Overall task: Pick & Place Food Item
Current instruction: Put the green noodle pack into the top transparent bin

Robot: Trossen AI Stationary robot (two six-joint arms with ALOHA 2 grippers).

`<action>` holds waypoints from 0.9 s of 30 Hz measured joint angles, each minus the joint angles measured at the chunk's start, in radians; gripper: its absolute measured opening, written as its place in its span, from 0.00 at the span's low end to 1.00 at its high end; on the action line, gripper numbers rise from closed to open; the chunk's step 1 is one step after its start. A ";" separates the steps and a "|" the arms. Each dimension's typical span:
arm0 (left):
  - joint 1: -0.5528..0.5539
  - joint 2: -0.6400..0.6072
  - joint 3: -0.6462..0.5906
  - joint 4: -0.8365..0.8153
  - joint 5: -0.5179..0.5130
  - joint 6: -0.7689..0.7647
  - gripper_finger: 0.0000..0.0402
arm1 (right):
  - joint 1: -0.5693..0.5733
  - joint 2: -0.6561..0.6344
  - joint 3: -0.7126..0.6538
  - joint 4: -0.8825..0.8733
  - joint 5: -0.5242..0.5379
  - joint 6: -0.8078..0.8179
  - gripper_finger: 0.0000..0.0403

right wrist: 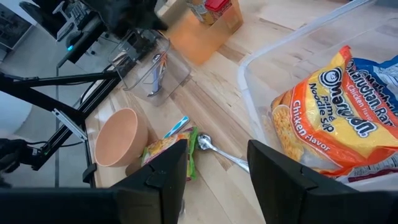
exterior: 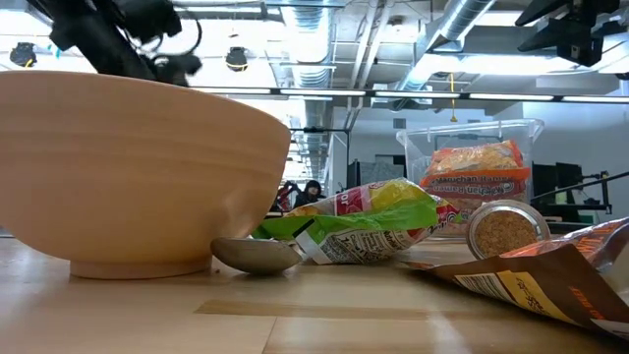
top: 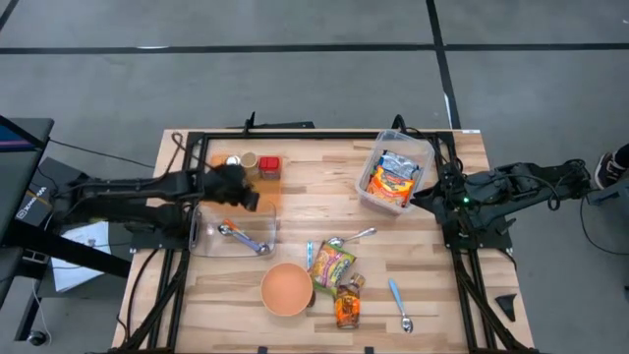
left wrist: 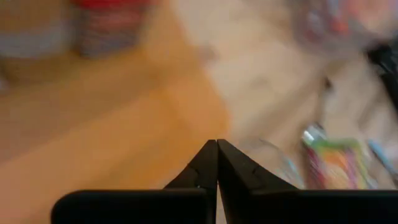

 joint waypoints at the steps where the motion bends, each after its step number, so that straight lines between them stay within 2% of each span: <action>1: -0.042 0.000 0.000 0.014 -0.009 -0.011 0.00 | 0.000 0.000 0.000 -0.001 0.000 0.000 0.41; 6: -0.236 0.025 0.001 0.102 -0.105 -0.102 0.00 | 0.000 0.000 0.000 -0.003 0.001 -0.009 0.41; 12: -0.385 0.109 0.002 0.114 -0.168 -0.216 0.00 | 0.000 0.000 0.000 -0.004 0.001 -0.014 0.41; 18: -0.462 0.191 0.002 0.167 -0.192 -0.273 0.00 | 0.000 0.000 0.000 -0.007 0.001 -0.014 0.41; 27: -0.482 0.238 0.002 0.242 -0.193 -0.286 0.00 | 0.000 0.000 0.000 -0.008 0.000 -0.014 0.41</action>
